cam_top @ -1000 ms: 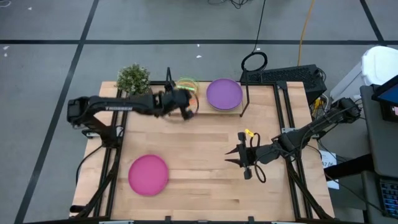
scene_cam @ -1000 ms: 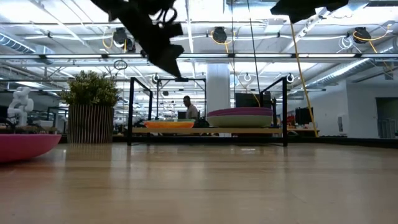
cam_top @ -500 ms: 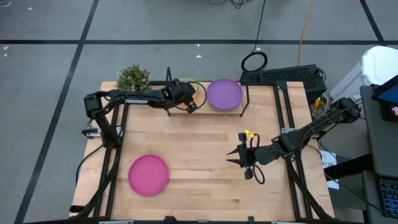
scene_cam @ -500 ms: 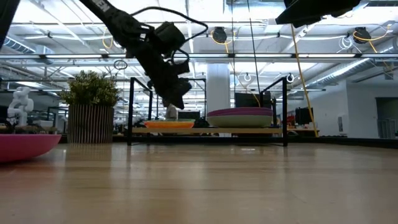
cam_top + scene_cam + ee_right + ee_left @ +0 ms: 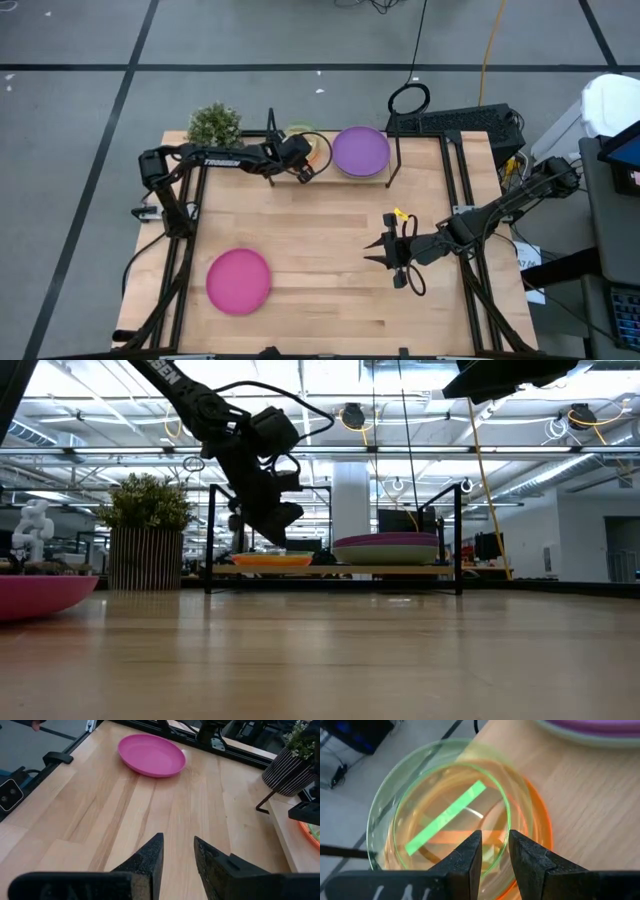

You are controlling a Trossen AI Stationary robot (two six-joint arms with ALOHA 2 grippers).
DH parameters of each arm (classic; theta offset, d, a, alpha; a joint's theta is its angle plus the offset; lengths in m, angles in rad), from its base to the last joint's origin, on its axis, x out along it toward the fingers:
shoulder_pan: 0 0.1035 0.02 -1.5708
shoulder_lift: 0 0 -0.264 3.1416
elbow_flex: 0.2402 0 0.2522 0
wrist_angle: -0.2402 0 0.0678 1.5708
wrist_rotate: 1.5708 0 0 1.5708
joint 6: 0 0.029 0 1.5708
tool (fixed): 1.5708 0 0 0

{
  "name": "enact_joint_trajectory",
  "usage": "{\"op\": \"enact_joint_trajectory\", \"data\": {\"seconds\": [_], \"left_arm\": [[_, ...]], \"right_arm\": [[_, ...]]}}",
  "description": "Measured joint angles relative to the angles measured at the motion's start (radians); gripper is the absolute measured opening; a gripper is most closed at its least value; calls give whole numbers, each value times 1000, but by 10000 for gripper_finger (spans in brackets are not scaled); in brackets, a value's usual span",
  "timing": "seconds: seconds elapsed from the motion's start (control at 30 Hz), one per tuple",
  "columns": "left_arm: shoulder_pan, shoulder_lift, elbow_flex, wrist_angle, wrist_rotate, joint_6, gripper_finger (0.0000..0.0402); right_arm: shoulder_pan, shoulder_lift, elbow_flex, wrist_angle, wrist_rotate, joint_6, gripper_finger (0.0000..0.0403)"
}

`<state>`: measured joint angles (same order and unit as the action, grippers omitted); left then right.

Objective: Place and stack plates onto a shelf
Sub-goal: Stack the transparent green plate on top of the transparent orange plate

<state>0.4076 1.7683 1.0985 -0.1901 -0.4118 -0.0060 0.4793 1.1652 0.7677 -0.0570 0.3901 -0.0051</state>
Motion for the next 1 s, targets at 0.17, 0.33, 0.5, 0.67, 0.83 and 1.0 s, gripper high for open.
{"op": "enact_joint_trajectory", "data": {"seconds": [0.17, 0.33, 0.5, 0.67, 0.83, 1.0], "left_arm": [[1, 0, 0, -21, 1, -25, 104], [1, 12, 0, -17, 25, -52, 104], [-3, 34, 1, -16, 37, -51, 104], [-8, 35, 0, -30, 37, -51, 104], [-18, 28, 0, -46, 37, -26, 104], [-32, 28, 0, -71, 31, -29, 104]], "right_arm": [[0, 0, 0, 1, 0, 0, 91], [0, 0, 0, 1, 0, 0, 91], [0, 0, 0, 2, 0, -1, 91], [0, 0, 0, 0, -1, -6, 91], [0, 0, 0, 1, -2, -6, 91], [0, 0, 0, 0, -2, -1, 91]]}}
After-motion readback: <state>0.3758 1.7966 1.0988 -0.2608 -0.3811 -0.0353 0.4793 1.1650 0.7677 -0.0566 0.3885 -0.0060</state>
